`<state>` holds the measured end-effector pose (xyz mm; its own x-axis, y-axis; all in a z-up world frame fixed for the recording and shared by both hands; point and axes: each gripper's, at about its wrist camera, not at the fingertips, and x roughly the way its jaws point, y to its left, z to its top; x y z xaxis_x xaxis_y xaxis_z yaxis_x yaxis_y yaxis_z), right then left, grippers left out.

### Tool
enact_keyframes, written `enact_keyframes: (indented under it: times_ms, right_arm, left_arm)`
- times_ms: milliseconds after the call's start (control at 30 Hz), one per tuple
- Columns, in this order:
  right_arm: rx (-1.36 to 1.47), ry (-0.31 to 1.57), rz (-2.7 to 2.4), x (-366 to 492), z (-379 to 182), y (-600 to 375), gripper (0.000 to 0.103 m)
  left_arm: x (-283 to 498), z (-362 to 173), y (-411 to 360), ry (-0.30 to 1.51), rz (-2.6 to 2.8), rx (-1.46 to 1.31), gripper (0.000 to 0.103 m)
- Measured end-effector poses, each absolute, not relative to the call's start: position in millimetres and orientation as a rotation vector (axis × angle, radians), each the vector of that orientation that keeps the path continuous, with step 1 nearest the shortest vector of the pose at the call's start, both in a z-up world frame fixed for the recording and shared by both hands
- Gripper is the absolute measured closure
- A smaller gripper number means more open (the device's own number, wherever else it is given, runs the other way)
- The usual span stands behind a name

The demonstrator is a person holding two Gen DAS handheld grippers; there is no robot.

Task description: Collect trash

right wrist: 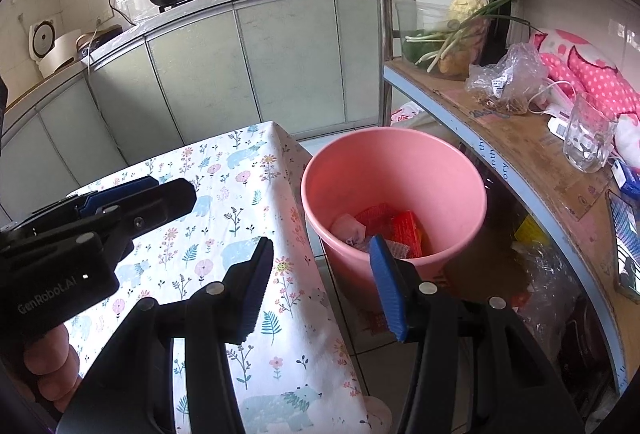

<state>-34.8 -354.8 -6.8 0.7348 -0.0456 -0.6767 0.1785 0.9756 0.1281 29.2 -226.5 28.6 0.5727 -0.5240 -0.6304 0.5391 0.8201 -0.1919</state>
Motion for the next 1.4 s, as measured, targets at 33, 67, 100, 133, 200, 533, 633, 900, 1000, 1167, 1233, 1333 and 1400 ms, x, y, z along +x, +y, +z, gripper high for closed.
enact_keyframes:
  times_ms: [33,67,100,133,200,533,633,900,1000,1167,1233,1333,1400]
  right_arm:
    - [0.193,0.738,-0.126,-35.0,-7.1,-355.0,0.052]
    - [0.197,0.74,-0.129,-35.2,-7.7,-355.5,0.052]
    - [0.199,0.742,-0.132,-35.3,-8.1,-356.0,0.052]
    - [0.2,0.743,-0.134,-35.0,-8.4,-356.3,0.052]
    - [0.202,0.741,-0.136,-35.6,-8.5,-356.5,0.052]
    - [0.203,0.743,-0.141,-37.4,-10.2,-357.0,0.052]
    - [0.203,0.744,-0.141,-37.5,-10.3,-357.2,0.052]
    - [0.203,0.744,-0.141,-37.8,-10.0,-357.1,0.052]
    - [0.201,0.741,-0.141,-38.9,-9.4,-356.8,0.052]
    - [0.199,0.739,-0.142,-40.3,-8.0,-355.7,0.052]
    - [0.198,0.737,-0.141,-40.0,-7.2,-356.0,0.052]
    - [0.197,0.737,-0.142,-40.1,-6.8,-356.0,0.052]
    - [0.197,0.737,-0.142,-40.3,-6.8,-356.0,0.052]
  left_arm:
    - [28.3,28.3,-226.2,0.731,-0.622,0.025,0.059]
    - [27.9,28.1,-226.2,0.73,-0.621,0.027,0.059]
    - [27.8,27.6,-226.4,0.729,-0.622,0.029,0.059]
    - [27.4,27.4,-226.5,0.728,-0.622,0.031,0.059]
    - [27.4,26.7,-226.3,0.728,-0.622,0.033,0.059]
    - [26.2,25.2,-227.4,0.728,-0.625,0.035,0.059]
    - [26.2,25.0,-227.3,0.727,-0.625,0.033,0.059]
    - [23.8,26.2,-226.2,0.723,-0.629,0.035,0.059]
    - [22.5,27.5,-225.0,0.719,-0.631,0.033,0.059]
    - [21.1,29.5,-224.2,0.714,-0.635,0.034,0.059]
    - [20.6,29.6,-223.9,0.712,-0.636,0.034,0.059]
    - [20.4,30.0,-223.9,0.711,-0.638,0.033,0.059]
    - [20.4,30.0,-223.8,0.711,-0.638,0.033,0.059]
